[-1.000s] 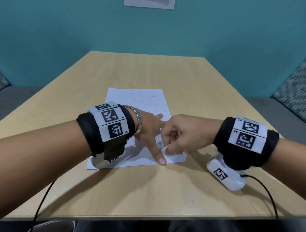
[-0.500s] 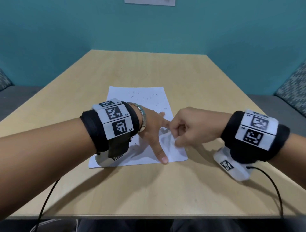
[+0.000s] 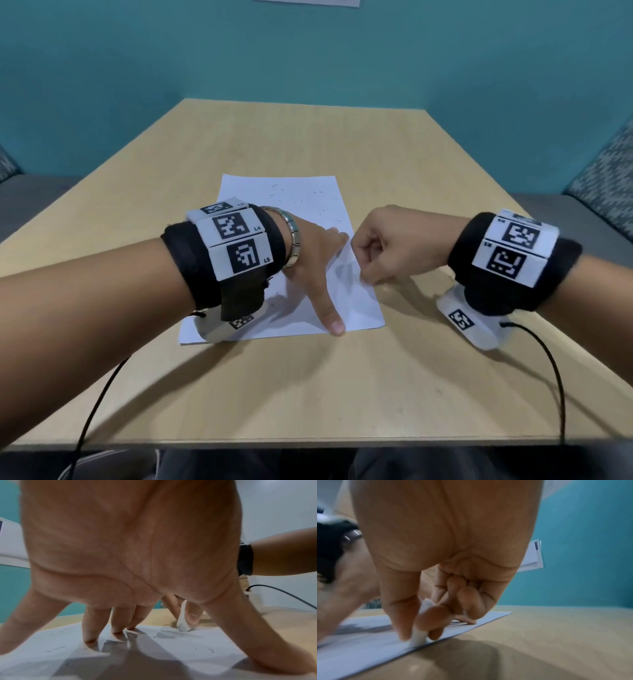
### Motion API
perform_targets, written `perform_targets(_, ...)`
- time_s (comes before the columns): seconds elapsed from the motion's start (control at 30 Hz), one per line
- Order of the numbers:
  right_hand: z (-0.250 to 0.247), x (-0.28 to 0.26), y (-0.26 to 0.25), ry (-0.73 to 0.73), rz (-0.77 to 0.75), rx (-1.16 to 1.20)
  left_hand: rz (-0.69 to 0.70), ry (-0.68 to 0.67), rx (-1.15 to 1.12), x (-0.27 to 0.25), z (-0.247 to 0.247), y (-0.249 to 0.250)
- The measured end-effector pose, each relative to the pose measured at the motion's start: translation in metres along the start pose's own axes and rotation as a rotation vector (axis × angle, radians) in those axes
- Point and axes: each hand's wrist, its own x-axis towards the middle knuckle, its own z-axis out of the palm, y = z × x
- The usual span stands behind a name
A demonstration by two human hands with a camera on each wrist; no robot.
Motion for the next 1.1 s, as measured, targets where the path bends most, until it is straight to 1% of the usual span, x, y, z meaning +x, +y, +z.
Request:
perform_targets(0.13,0.002,0.001,0.001,0.002,0.007,0.014,0.006,0.003,-0.008,0.004,0.001,-0.006)
perform_targets(0.3,0.001,0.001,0.001,0.013,0.024,0.021,0.023,0.035,-0.043,0.006,0.002,-0.001)
perform_targets(0.37,0.005,-0.003,-0.004,-0.023,0.001,0.038,0.018,0.048,-0.034,0.007,0.003,0.001)
perform_targets(0.43,0.011,-0.010,-0.010,-0.101,-0.032,0.065,0.020,0.053,-0.026,0.009,0.004,0.002)
perform_targets(0.47,0.011,-0.010,-0.011,-0.115,-0.037,0.067,0.023,0.054,-0.022,0.009,0.004,0.001)
perform_targets(0.5,0.009,-0.008,-0.010,-0.087,-0.030,0.055,0.024,0.052,-0.013,0.009,0.005,0.000)
perform_targets(0.57,0.002,-0.001,-0.004,0.025,0.008,0.020,0.015,0.054,0.018,0.009,0.006,-0.002)
perform_targets(0.6,0.000,0.000,-0.002,0.048,0.022,0.016,0.015,0.058,0.023,0.009,0.006,-0.003)
perform_targets(0.63,0.000,0.000,-0.003,0.032,0.026,0.026,0.020,0.059,0.016,0.008,0.007,-0.004)
perform_targets(0.73,0.008,-0.009,-0.011,-0.169,-0.019,0.068,0.054,0.053,-0.013,0.006,0.010,-0.009)
perform_targets(0.77,0.009,-0.010,-0.012,-0.194,-0.025,0.074,0.055,0.044,-0.014,0.006,0.011,-0.009)
perform_targets(0.8,0.007,-0.008,-0.011,-0.172,-0.017,0.067,0.055,0.041,-0.013,0.006,0.011,-0.010)
perform_targets(0.87,0.001,-0.002,-0.006,-0.056,0.012,0.029,0.049,0.037,-0.003,0.007,0.012,-0.010)
perform_targets(0.9,0.000,0.000,-0.005,-0.020,0.017,0.024,0.045,0.032,-0.001,0.008,0.012,-0.010)
perform_targets(0.93,0.001,-0.002,-0.007,-0.022,0.015,0.035,0.045,0.030,0.002,0.008,0.012,-0.010)
perform_targets(0.97,0.004,-0.005,-0.009,-0.062,0.003,0.052,0.048,0.030,0.002,0.008,0.012,-0.010)
perform_targets(1.03,0.010,-0.012,-0.014,-0.188,-0.021,0.092,0.061,0.030,0.010,0.008,0.012,-0.010)
perform_targets(1.07,0.010,-0.013,-0.014,-0.202,-0.023,0.096,0.062,0.033,0.015,0.008,0.012,-0.010)
perform_targets(1.1,0.008,-0.011,-0.011,-0.168,-0.010,0.081,0.063,0.039,0.020,0.008,0.012,-0.009)
